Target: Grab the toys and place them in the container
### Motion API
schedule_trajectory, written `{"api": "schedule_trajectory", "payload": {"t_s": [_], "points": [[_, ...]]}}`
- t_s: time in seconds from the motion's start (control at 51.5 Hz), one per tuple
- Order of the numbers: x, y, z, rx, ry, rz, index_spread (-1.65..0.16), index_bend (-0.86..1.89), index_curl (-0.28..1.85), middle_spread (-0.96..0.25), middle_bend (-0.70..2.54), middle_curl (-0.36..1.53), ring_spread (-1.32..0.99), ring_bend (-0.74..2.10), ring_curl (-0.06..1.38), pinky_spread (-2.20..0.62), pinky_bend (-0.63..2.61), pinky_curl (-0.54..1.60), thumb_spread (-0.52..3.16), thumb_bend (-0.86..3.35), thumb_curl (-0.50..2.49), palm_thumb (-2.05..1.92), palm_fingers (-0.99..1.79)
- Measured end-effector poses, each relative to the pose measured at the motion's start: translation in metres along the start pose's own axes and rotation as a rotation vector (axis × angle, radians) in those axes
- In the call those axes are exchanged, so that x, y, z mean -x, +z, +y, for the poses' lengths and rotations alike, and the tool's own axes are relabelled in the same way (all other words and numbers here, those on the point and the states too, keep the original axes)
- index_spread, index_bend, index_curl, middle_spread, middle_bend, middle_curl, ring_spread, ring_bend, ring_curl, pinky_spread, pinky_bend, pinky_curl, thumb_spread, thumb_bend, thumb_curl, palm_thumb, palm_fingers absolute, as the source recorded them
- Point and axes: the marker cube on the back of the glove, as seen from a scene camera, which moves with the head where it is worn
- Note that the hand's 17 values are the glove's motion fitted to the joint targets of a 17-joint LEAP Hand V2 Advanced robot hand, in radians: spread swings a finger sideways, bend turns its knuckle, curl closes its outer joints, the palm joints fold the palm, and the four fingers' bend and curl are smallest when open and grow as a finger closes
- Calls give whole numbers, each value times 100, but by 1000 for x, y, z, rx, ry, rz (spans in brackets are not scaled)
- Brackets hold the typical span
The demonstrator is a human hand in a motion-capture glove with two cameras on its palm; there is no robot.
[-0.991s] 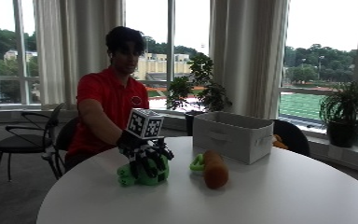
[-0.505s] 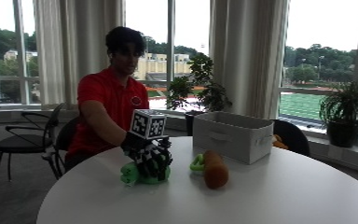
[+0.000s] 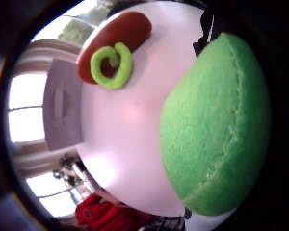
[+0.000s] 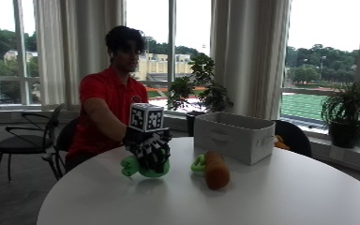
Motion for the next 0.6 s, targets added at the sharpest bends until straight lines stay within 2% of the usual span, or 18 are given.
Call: {"api": "schedule_trajectory", "payload": {"t_s": [0.233,0.428,0.602], "points": [[22,-67,9,4,-14,-3,-45,38,43,-46,45,65,-50,94,39,-39,109,35,59,3,78,71,87],[45,-146,12,-91,-16,-1,-46,39,51,-47,39,69,-51,89,39,-37,111,36,55,0,83,72,78],[65,-186,11,-154,-6,9,-47,37,58,-48,36,74,-51,88,40,-37,112,37,53,-1,88,73,77]]}}
